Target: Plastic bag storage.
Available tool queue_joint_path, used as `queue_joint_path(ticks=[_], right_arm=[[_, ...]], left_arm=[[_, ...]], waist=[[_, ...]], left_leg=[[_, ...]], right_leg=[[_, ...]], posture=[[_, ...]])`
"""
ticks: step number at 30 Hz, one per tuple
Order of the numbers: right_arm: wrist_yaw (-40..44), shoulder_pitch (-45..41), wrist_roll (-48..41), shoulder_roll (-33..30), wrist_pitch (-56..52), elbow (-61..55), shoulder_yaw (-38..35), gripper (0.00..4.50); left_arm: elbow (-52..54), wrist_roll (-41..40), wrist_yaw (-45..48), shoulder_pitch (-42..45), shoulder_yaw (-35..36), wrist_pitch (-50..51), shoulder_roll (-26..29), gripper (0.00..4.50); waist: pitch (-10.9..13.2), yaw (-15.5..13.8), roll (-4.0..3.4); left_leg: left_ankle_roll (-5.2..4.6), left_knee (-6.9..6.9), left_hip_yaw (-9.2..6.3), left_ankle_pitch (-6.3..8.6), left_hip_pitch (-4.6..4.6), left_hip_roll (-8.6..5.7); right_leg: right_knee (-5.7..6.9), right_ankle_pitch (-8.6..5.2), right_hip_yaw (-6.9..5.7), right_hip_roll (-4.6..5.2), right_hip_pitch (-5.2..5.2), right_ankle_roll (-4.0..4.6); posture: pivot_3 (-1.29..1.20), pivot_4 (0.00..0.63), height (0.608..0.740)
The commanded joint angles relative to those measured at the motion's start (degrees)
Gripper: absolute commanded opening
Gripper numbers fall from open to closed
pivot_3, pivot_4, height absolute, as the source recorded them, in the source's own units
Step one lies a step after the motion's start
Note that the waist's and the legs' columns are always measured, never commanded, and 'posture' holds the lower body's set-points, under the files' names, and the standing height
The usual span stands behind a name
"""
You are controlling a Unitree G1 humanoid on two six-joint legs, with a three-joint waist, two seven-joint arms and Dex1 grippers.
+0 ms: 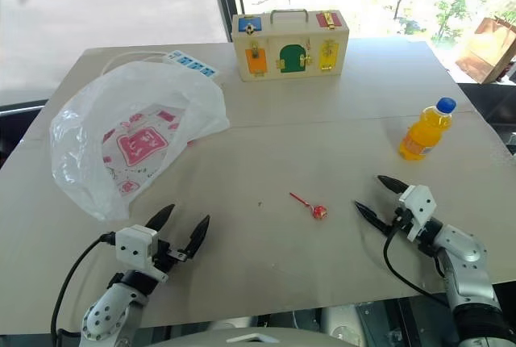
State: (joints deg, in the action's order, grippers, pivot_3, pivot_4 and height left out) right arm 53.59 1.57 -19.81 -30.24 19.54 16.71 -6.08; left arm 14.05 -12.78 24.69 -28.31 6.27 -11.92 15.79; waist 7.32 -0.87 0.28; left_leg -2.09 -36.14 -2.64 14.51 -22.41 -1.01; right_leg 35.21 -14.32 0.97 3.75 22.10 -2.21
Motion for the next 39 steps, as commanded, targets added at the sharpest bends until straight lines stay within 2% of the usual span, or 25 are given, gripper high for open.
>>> queue_joint_path(ticks=[1,17,31,35,39], right_arm=[[0.6,1.8,1.4,-0.5,-1.0,4.0,-0.1,4.5],[1.0,-0.7,2.4,0.8,-0.7,6.0,1.2,4.5],[2.5,-2.7,2.2,0.7,-0.5,6.7,1.6,4.5],[3.4,-3.0,-0.8,1.3,-3.4,2.8,1.4,4.5],[6.0,-2.5,-3.9,0.8,-8.7,-5.5,2.6,4.5]], left_arm=[[-2.2,0.6,-0.1,-1.7,-0.4,0.7,-0.4,4.43],[-1.4,0.5,0.2,-1.1,-0.9,0.3,-0.9,4.43],[4.3,0.7,-2.2,-4.2,-0.7,1.8,-2.5,4.43],[5.4,3.0,-5.4,-5.0,0.4,1.8,-3.6,4.43],[9.5,9.6,-9.5,-8.3,2.2,-0.2,-3.7,4.43]], waist=[[0.0,0.0,0.0],[-0.1,0.1,0.17],[0.0,0.2,0.69],[0.1,0.2,0.73],[0.5,0.4,0.54]], left_leg=[[0.0,0.0,0.0,0.0,0.0,0.0],[0.0,-0.09,0.6,0.0,0.0,0.06],[-0.04,-0.13,0.74,-0.02,0.02,0.13],[-0.08,-0.13,0.74,-0.04,0.02,0.15],[-0.22,-0.13,0.75,-0.13,-0.06,0.2]], right_leg=[[0.0,0.0,0.0,0.0,0.0,0.0],[0.12,0.01,-0.05,0.33,-0.02,-0.01],[0.14,0.01,-0.08,0.39,-0.01,-0.01],[0.16,0.02,-0.1,0.38,-0.01,-0.02],[0.27,0.02,-0.11,0.33,0.1,-0.02]], posture=[[0.0,0.15,0.739],[0.0,0.15,0.739],[0.0,0.15,0.739],[0.0,0.15,0.739],[0.0,0.15,0.739]])
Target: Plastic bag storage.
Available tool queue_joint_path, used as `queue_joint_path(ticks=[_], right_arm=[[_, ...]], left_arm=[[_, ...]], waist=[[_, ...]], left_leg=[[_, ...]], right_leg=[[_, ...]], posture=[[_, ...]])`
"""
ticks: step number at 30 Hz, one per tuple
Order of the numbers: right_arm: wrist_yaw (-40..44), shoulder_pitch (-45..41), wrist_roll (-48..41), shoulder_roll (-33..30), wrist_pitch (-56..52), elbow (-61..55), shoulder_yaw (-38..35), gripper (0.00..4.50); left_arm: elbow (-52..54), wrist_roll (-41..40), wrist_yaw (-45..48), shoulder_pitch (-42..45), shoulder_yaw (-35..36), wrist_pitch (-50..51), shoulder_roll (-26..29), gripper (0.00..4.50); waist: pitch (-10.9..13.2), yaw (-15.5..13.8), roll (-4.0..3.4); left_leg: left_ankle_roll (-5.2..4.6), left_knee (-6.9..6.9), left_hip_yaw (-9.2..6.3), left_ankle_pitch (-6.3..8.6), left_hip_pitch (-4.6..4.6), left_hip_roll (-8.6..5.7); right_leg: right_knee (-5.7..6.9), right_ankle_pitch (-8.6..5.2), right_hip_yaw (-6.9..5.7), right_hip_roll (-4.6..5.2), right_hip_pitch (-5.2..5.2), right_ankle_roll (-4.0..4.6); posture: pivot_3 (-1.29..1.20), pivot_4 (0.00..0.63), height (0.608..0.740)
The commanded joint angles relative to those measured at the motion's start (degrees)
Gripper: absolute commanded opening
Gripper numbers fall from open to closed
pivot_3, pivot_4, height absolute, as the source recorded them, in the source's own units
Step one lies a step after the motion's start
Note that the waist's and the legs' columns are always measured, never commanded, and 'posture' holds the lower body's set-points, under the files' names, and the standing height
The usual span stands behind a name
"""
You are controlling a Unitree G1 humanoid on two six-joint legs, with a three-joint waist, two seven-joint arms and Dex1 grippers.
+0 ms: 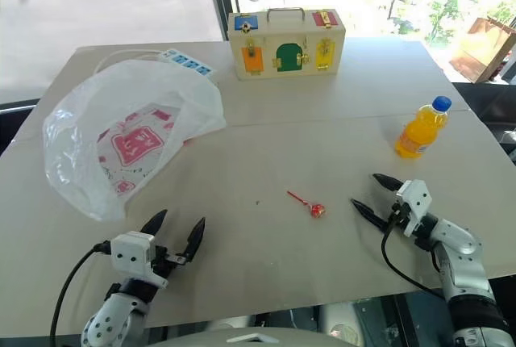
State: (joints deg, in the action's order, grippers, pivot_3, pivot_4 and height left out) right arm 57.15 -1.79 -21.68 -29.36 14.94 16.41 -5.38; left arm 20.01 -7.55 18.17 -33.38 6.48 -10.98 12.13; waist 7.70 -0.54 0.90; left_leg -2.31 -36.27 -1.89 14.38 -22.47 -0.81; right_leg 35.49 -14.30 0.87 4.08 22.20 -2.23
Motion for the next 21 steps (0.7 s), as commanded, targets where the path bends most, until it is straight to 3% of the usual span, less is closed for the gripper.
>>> queue_joint_path(ticks=[1,10,21], right_arm=[[3.3,1.1,-2.9,-0.4,-5.8,-7.4,2.3,4.5],[9.0,2.9,-11.4,-3.2,-20.5,-26.6,6.3,4.5],[10.9,-3.3,-11.5,-2.7,-23.5,-30.8,9.0,4.5]], left_arm=[[5.2,5.4,-4.1,-4.4,2.4,-1.5,-0.6,4.43],[13.3,18.1,-16.4,-10.6,8.6,-11.8,-8.3,4.43],[9.6,15.7,-21.9,4.3,14.4,1.8,-10.1,4.43]], waist=[[0.1,0.0,-0.11],[1.2,-0.7,-0.15],[1.4,-0.3,-0.16]], left_leg=[[-0.03,0.0,0.02,-0.02,-0.22,0.02],[-0.03,-0.14,0.05,-0.02,-0.66,0.01],[-0.04,-1.1,-0.21,-0.03,-1.08,0.0]], right_leg=[[0.09,0.0,0.0,-0.02,0.28,0.0],[0.15,-0.03,-0.14,0.01,0.59,-0.07],[0.47,0.26,-0.78,-0.29,0.58,-0.57]], posture=[[0.0,0.15,0.739],[0.0,0.15,0.739],[0.0,0.15,0.739]])
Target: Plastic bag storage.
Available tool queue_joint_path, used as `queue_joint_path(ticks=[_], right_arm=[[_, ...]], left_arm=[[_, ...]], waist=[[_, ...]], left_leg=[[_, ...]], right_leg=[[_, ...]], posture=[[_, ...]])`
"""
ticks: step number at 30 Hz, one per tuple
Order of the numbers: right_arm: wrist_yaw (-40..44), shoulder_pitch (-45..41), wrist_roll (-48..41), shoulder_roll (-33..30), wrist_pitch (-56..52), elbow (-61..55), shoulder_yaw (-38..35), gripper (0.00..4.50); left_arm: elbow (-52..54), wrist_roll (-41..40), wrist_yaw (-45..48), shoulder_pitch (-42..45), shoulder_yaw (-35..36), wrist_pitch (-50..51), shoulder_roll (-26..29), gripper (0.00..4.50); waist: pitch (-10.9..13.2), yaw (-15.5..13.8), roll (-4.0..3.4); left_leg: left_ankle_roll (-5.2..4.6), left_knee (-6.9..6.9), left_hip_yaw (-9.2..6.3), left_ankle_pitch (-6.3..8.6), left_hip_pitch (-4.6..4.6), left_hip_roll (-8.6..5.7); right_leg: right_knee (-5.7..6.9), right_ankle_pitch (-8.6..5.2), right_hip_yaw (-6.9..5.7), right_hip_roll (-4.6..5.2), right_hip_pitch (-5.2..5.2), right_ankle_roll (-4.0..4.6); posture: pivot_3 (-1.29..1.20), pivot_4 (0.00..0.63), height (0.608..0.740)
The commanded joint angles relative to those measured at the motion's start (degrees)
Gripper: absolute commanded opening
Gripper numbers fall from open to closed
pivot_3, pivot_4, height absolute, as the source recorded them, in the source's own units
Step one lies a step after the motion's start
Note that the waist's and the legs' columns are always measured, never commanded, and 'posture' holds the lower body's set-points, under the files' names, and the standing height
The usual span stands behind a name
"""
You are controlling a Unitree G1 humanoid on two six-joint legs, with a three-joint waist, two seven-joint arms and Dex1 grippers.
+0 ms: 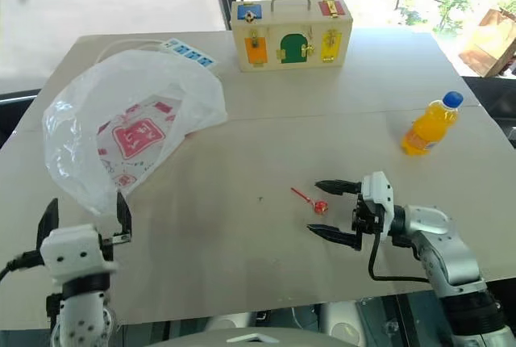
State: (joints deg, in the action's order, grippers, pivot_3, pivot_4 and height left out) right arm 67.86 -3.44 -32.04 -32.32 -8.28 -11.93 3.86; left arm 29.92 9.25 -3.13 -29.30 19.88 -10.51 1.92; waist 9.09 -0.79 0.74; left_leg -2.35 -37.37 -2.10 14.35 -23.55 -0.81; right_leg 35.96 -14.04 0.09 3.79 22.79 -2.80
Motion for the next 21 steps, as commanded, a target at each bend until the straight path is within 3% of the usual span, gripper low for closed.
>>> queue_joint_path(ticks=[1,7,17,21], right_arm=[[0.2,-2.1,-1.1,0.3,-0.4,-2.4,-0.2,4.5],[0.9,-2.7,-0.5,0.4,0.0,-1.2,-0.3,4.5],[0.6,-2.0,2.8,-1.3,0.7,0.1,-1.0,4.5],[0.4,-0.9,6.4,-3.2,2.1,1.6,-0.2,4.5]], left_arm=[[-0.7,-1.7,-0.2,0.5,0.8,2.0,0.1,4.43],[-1.2,-3.0,0.4,2.0,0.7,2.3,1.0,4.43],[0.1,-3.3,-0.1,2.1,0.7,2.1,0.6,0.17],[0.5,-3.5,0.0,2.2,0.6,2.3,0.7,0.03]], waist=[[0.0,0.0,0.02],[0.0,-0.2,0.04],[0.0,-0.1,0.03],[0.0,-0.2,0.03]], left_leg=[[0.0,-0.04,0.0,0.0,-0.01,0.0],[0.0,-0.09,-0.07,-0.01,-0.04,-0.01],[0.01,-0.11,-0.04,-0.01,-0.01,-0.01],[0.01,-0.17,-0.03,-0.01,-0.02,-0.03]], right_leg=[[0.0,0.02,0.0,-0.02,0.0,-0.02],[0.02,0.04,-0.04,-0.01,-0.02,-0.03],[0.09,0.05,0.02,0.03,-0.01,-0.02],[0.13,0.06,0.02,0.07,-0.02,-0.02]], posture=[[0.0,0.15,0.739],[0.0,0.15,0.739],[0.0,0.15,0.739],[0.0,0.15,0.739]])
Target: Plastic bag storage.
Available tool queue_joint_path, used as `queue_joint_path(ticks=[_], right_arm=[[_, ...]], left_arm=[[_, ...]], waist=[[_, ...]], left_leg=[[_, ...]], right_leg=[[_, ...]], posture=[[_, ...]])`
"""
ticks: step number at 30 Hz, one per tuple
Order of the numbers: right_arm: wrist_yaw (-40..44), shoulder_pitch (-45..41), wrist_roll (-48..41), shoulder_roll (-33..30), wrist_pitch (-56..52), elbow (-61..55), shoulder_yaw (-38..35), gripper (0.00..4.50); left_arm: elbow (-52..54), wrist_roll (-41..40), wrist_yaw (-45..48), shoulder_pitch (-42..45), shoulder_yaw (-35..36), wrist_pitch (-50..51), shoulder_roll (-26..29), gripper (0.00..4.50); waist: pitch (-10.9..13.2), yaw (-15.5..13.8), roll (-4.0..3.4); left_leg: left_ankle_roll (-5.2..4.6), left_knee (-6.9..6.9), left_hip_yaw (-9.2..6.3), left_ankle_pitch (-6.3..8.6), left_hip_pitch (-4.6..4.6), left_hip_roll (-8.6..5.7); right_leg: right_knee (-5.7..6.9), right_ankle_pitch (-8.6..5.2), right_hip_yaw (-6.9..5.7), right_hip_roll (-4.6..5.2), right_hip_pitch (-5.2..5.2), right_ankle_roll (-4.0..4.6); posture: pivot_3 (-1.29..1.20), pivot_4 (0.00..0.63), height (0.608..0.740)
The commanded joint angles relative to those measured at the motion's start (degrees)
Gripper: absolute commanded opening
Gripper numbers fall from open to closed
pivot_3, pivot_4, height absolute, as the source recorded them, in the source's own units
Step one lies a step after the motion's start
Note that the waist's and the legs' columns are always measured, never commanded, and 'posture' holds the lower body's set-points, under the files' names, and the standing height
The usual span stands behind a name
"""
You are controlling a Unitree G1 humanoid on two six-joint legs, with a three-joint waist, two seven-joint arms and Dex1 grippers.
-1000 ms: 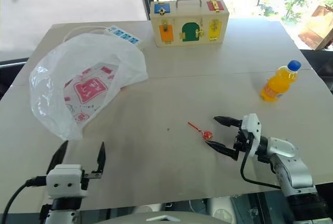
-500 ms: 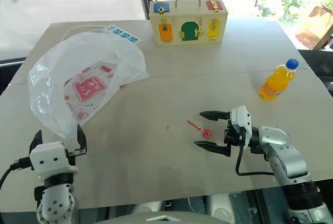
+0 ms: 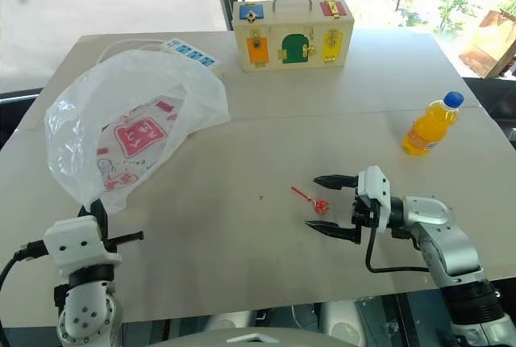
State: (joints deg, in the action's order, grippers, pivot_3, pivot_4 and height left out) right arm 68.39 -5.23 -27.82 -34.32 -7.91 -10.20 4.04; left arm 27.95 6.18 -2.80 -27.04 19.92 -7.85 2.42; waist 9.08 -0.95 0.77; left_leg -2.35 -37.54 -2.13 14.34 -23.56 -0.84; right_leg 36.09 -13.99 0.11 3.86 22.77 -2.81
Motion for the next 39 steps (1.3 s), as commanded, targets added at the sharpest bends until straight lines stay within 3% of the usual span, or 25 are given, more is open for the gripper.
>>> queue_joint_path(ticks=[1,15,19,24,29,34,39], right_arm=[[-1.5,1.4,4.3,-1.3,2.5,0.5,0.1,4.5],[-14.2,2.6,14.9,4.4,3.8,4.4,3.4,4.5],[-15.0,2.8,14.7,5.2,3.5,4.1,3.4,3.21],[-15.6,2.8,14.4,5.4,3.9,4.1,3.1,0.82],[-16.2,0.6,12.8,6.4,2.0,3.0,2.7,0.78],[-20.4,-10.7,15.3,12.9,-1.8,4.9,6.5,0.78],[-23.2,-20.1,16.0,20.4,-5.2,9.4,9.7,0.78]], left_arm=[[2.4,-0.3,-0.3,0.1,0.4,-0.1,0.2,0.03],[2.4,-1.0,2.5,1.4,-1.4,1.9,1.6,0.03],[2.4,-0.9,2.5,1.7,-1.5,2.4,1.6,0.0],[2.8,-0.7,2.6,2.0,-2.5,2.9,1.3,0.0],[3.3,-2.8,4.0,2.4,-3.7,4.1,1.4,0.0],[5.0,-10.9,14.3,2.4,-12.4,5.0,3.9,0.0],[6.9,-17.3,20.4,1.8,-16.4,6.3,6.6,0.0]], waist=[[0.0,0.0,0.0],[0.0,0.1,0.01],[0.0,0.2,0.01],[0.0,0.2,0.01],[0.0,0.2,0.01],[0.0,0.6,-0.02],[0.0,0.4,-0.04]], left_leg=[[0.0,-0.01,0.0,0.0,0.0,0.0],[0.0,-0.7,0.17,0.0,0.2,0.02],[0.0,-0.78,0.19,0.0,0.4,0.02],[0.0,-0.76,0.21,0.0,0.46,0.03],[0.0,-0.76,0.23,0.0,0.47,0.04],[0.0,-0.76,0.37,0.0,0.61,0.05],[0.01,-0.66,0.35,0.0,0.62,0.05]], right_leg=[[0.02,0.0,0.0,0.0,0.0,0.0],[0.77,-0.13,0.23,-0.1,-0.06,0.21],[0.84,-0.13,0.29,-0.13,-0.22,0.2],[0.84,-0.12,0.32,-0.16,-0.24,0.2],[0.86,-0.12,0.37,-0.15,-0.24,0.2],[1.07,-0.13,0.63,-0.2,-0.23,0.2],[1.08,-0.14,0.64,-0.22,-0.12,0.23]], posture=[[0.0,0.15,0.739],[0.0,0.15,0.739],[0.0,0.15,0.739],[0.0,0.15,0.739],[0.0,0.15,0.739],[0.0,0.15,0.739],[0.0,0.15,0.739]])
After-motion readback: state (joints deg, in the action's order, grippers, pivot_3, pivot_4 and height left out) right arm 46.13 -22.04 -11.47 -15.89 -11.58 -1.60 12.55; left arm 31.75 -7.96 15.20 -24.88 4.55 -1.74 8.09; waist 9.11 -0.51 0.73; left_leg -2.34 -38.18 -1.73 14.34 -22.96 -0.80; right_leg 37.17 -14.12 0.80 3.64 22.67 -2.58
